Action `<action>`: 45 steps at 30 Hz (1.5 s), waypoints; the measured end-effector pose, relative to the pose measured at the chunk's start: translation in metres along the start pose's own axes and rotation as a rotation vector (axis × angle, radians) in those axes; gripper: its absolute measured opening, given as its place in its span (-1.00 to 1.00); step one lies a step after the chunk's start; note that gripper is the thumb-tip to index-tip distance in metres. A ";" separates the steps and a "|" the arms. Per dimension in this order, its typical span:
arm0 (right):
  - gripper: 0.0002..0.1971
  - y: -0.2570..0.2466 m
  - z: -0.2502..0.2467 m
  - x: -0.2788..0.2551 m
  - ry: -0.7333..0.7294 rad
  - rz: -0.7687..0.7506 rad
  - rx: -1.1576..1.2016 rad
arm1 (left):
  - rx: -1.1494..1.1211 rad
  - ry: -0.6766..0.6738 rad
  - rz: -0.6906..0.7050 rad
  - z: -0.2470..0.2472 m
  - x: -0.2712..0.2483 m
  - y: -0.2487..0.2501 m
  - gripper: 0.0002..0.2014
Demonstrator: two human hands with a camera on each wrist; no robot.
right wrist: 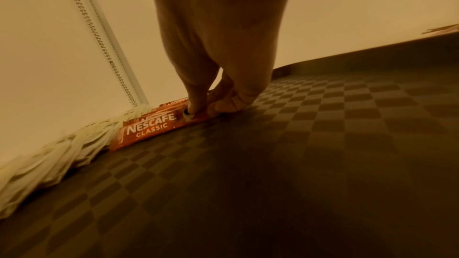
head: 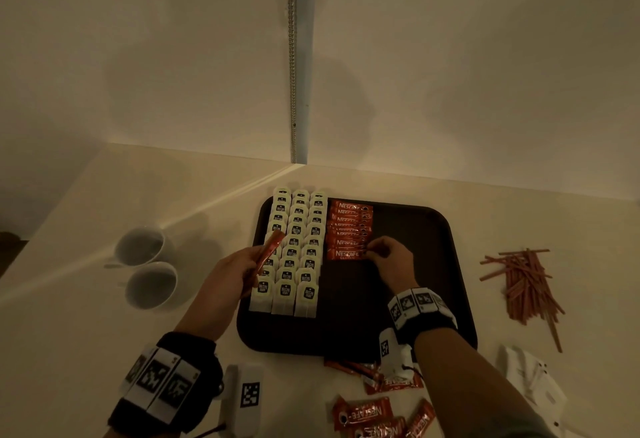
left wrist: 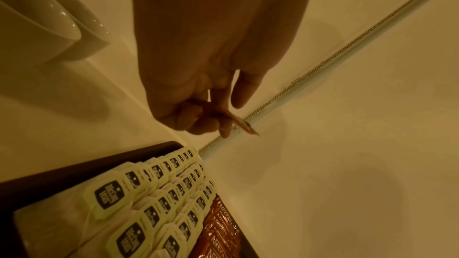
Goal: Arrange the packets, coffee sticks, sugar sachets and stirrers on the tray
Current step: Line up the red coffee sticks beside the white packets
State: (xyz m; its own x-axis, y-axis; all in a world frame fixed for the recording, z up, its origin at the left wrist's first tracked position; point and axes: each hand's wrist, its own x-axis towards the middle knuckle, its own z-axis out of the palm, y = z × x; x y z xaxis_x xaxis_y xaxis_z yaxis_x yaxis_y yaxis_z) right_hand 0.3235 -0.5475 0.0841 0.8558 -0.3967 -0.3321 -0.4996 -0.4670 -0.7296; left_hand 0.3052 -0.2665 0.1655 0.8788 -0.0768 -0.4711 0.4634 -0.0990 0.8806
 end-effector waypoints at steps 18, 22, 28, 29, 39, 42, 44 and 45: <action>-0.90 -0.034 -0.010 -0.016 0.083 -0.169 0.083 | 0.115 0.101 0.635 0.018 -0.005 0.013 -0.66; -0.84 -0.092 -0.021 -0.054 -0.364 -0.353 0.368 | 0.137 0.137 0.780 0.025 0.002 0.023 -0.49; -0.79 -0.120 -0.018 -0.073 -0.333 -0.451 0.485 | 0.050 -0.076 0.634 0.031 0.002 0.044 -0.57; -0.79 -0.121 -0.018 -0.074 -0.310 -0.457 0.509 | -0.009 -0.107 0.574 0.032 0.000 0.046 -0.62; -0.82 -0.127 -0.020 -0.086 -0.296 -0.473 0.641 | -0.152 -0.008 0.572 0.037 -0.008 0.056 -0.84; -0.82 -0.127 -0.023 -0.088 -0.341 -0.397 0.733 | -0.111 0.016 0.614 0.035 -0.007 0.058 -0.83; -0.80 -0.126 -0.025 -0.089 -0.373 -0.357 0.759 | -0.096 0.029 0.621 0.034 -0.007 0.058 -0.82; -0.81 -0.127 -0.026 -0.090 -0.379 -0.353 0.741 | -0.090 0.037 0.622 0.033 -0.007 0.057 -0.82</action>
State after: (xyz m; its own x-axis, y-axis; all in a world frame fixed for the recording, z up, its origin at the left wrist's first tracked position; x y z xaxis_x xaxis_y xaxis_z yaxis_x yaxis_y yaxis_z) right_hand 0.3064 -0.4733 0.2219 0.9953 0.0216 -0.0947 -0.0970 0.1682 -0.9810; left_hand 0.3215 -0.3046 0.2176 0.9896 -0.0590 0.1313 -0.1293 0.0372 0.9909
